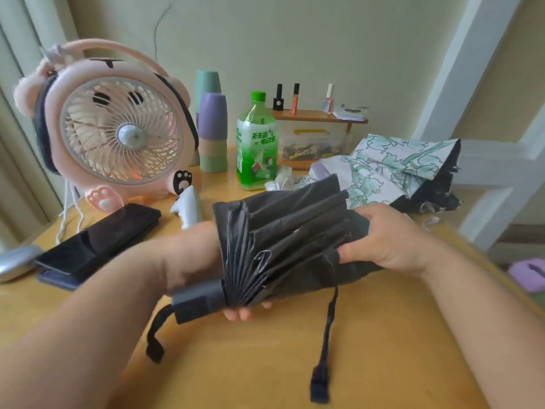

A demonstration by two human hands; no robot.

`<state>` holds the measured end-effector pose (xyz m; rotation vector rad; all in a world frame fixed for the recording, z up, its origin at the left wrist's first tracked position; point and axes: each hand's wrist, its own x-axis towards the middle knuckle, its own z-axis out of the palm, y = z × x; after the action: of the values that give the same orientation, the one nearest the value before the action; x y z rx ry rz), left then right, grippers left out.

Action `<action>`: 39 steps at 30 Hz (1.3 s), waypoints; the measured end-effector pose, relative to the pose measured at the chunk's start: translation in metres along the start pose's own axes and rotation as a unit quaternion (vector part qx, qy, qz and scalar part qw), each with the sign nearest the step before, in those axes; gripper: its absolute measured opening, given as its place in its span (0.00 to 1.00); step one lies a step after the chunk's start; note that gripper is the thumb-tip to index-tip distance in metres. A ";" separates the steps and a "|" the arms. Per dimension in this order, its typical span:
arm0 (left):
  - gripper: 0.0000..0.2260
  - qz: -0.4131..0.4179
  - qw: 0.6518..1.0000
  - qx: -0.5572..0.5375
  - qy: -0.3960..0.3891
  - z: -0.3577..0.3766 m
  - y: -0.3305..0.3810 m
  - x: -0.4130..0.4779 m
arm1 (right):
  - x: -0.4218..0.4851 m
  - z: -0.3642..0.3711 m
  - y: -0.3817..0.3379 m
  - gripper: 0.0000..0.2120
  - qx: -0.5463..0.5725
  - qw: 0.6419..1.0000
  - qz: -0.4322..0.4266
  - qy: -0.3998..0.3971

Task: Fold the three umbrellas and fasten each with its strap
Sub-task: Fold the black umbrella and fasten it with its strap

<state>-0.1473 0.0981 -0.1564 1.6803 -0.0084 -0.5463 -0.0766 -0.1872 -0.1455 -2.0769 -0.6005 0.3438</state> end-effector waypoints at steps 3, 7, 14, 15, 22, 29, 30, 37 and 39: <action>0.28 0.017 0.998 -0.012 -0.056 -0.024 0.001 -0.011 | 0.002 0.013 0.022 0.18 -0.001 0.999 -0.003 0.052; 0.37 0.042 0.954 0.286 -0.080 -0.011 -0.003 -0.032 | 0.012 0.023 0.031 0.30 0.092 0.991 0.079 0.048; 0.26 -0.002 0.891 0.335 0.307 0.028 -0.016 0.000 | -0.007 0.037 0.030 0.30 0.121 0.987 0.068 0.082; 0.28 -0.011 0.891 0.353 0.285 0.024 -0.013 0.002 | -0.010 0.038 0.029 0.25 0.122 0.987 0.053 0.086; 0.34 -0.036 0.939 0.339 0.041 0.003 0.009 0.001 | -0.008 0.038 0.034 0.14 0.134 0.978 0.023 0.158; 0.16 0.082 0.915 0.322 0.226 0.017 -0.008 0.015 | -0.011 0.032 0.033 0.12 0.072 0.974 -0.043 0.212; 0.16 0.112 0.909 0.325 0.237 0.019 -0.009 0.015 | -0.011 0.030 0.032 0.12 0.057 0.973 -0.053 0.219; 0.22 0.187 0.904 0.319 0.213 0.024 -0.017 0.016 | -0.017 0.027 0.032 0.15 -0.031 0.984 -0.097 0.148; 0.26 0.185 0.910 0.290 0.231 0.024 -0.016 0.019 | -0.015 0.025 0.033 0.18 -0.030 0.988 -0.085 0.126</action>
<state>-0.1436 0.0730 -0.1803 2.2861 -0.1567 0.1781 -0.0917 -0.1932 -0.1867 -2.0670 -0.6340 -0.0356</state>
